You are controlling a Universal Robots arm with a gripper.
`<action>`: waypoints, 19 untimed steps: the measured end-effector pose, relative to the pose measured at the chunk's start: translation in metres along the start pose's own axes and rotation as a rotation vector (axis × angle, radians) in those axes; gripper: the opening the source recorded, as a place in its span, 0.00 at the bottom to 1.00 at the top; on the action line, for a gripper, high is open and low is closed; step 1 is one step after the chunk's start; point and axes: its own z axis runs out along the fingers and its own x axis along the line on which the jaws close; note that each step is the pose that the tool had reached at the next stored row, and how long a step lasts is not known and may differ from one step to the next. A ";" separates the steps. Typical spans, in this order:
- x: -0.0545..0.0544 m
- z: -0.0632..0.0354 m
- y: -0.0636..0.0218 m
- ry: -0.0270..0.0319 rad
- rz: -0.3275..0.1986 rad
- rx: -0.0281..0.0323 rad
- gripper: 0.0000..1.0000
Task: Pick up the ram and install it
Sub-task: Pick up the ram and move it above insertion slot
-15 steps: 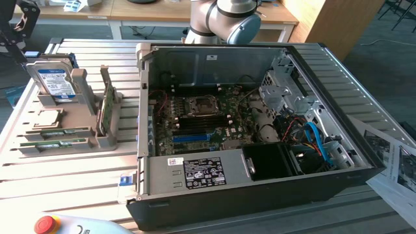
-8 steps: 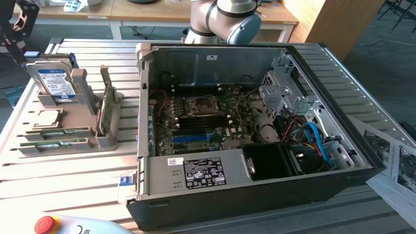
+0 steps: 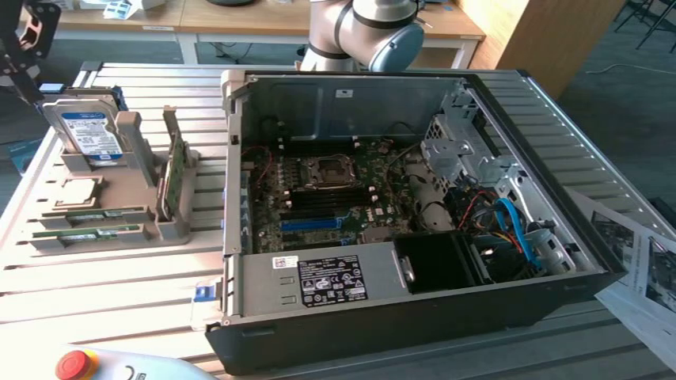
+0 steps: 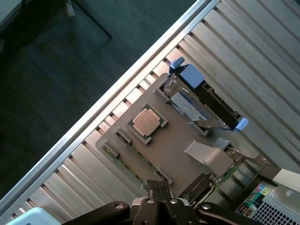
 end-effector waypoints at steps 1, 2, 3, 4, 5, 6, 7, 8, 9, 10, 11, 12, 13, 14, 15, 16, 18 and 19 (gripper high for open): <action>0.000 0.0000 0.0000 0.0008 -0.018 -0.0004 0.11; 0.000 0.0000 0.0000 0.0017 -0.036 -0.0009 0.11; 0.000 0.0000 0.0000 0.0024 -0.054 -0.0013 0.11; 0.000 0.0000 0.0000 0.0034 -0.073 -0.0018 0.11; 0.000 0.0000 0.0000 0.0042 -0.091 -0.0021 0.11; 0.000 0.0000 0.0000 0.0049 -0.109 -0.0025 0.11; 0.000 0.0000 0.0000 0.0058 -0.127 -0.0030 0.11; 0.000 0.0000 0.0000 0.0066 -0.145 -0.0034 0.11; 0.000 0.0000 0.0000 0.0074 -0.163 -0.0039 0.11; 0.000 0.0000 0.0000 0.0082 -0.181 -0.0042 0.11; 0.000 0.0000 0.0000 0.0091 -0.200 -0.0047 0.11; 0.000 0.0000 0.0000 0.0098 -0.218 -0.0051 0.11; 0.000 0.0000 0.0000 0.0107 -0.236 -0.0055 0.11; 0.000 0.0000 0.0000 0.0115 -0.254 -0.0059 0.11; 0.000 0.0000 0.0000 0.0123 -0.272 -0.0064 0.11; 0.000 0.0000 0.0000 0.0131 -0.290 -0.0068 0.11; 0.000 0.0000 0.0000 0.0148 -0.327 -0.0077 0.11; 0.000 0.0000 0.0000 0.0156 -0.345 -0.0081 0.11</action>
